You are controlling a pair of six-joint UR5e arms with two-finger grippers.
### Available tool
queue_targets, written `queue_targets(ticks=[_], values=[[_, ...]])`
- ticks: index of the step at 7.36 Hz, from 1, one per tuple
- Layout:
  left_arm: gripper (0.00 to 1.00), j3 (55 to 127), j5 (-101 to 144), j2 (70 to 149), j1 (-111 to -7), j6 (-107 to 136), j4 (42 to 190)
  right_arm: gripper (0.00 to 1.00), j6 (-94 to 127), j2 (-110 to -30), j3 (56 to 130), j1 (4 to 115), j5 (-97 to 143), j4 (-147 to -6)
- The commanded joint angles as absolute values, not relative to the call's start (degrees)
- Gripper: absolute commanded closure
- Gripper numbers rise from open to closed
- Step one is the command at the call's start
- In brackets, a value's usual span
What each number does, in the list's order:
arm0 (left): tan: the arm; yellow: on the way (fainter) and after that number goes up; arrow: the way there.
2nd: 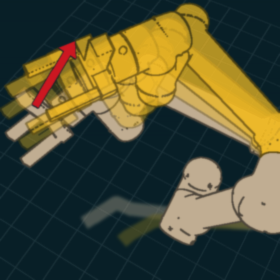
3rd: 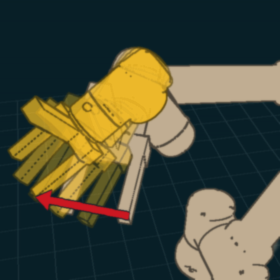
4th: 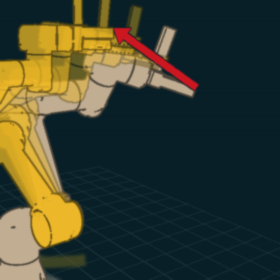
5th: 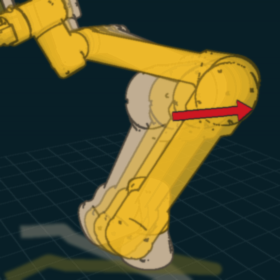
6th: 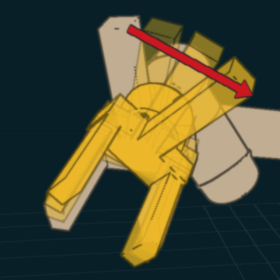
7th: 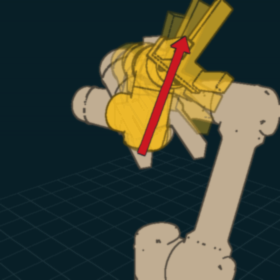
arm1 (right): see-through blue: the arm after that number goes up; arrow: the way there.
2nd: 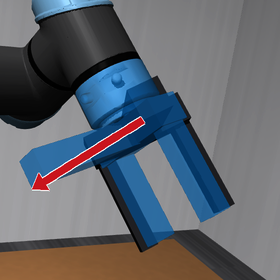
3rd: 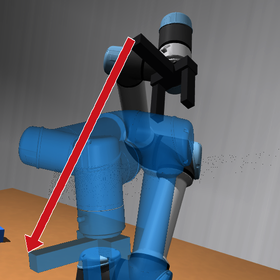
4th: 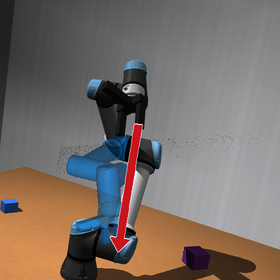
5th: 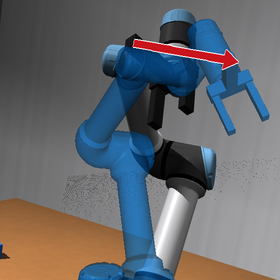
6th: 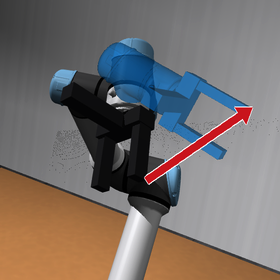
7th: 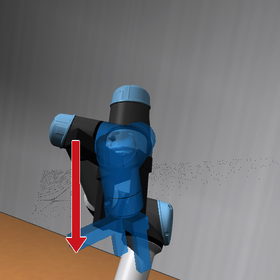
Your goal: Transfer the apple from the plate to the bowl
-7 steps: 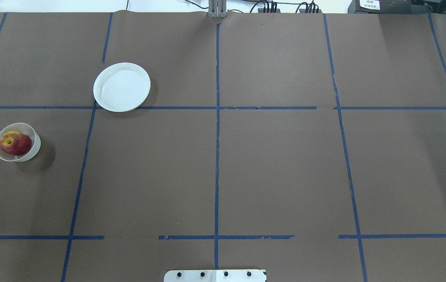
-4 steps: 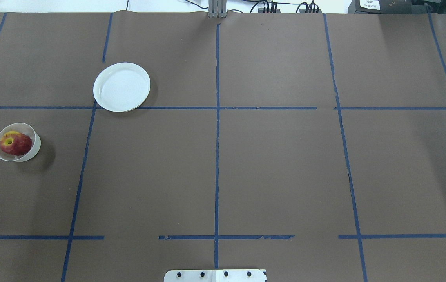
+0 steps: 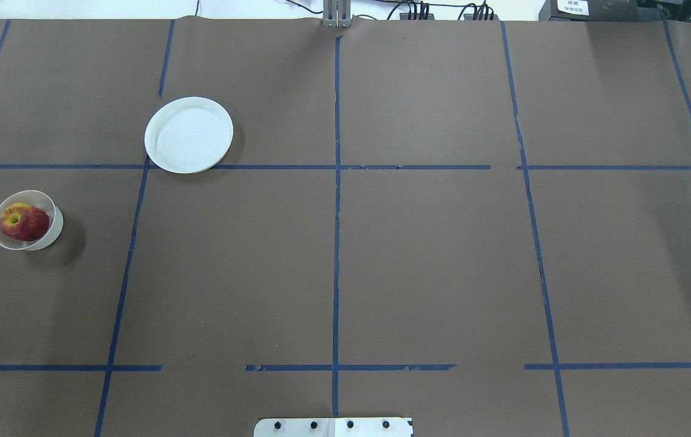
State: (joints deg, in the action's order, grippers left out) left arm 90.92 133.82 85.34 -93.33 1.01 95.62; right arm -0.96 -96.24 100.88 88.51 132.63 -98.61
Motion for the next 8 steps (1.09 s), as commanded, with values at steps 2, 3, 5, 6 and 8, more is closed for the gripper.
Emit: queue_targets(ticks=[2,3,5,6,8], values=[[0.0,91.1,134.0,85.3,-93.3,-0.9,93.5,0.0,-1.0,-96.2,100.9,88.5,132.6,-98.6],[0.0,91.1,134.6,85.3,-93.3,-0.9,93.0,0.0,-1.0,-96.2,100.9,88.5,132.6,-98.6],[0.0,91.0,135.8,85.3,-93.3,-0.9,93.0,0.0,-1.0,-96.2,100.9,88.5,132.6,-98.6],[0.0,90.9,135.8,85.3,-93.3,-0.9,93.0,0.0,-1.0,-96.2,100.9,88.5,132.6,-98.6],[0.0,90.8,135.8,85.5,-93.3,-0.8,93.1,0.0,-1.0,-96.2,100.9,88.5,132.6,-98.6]])
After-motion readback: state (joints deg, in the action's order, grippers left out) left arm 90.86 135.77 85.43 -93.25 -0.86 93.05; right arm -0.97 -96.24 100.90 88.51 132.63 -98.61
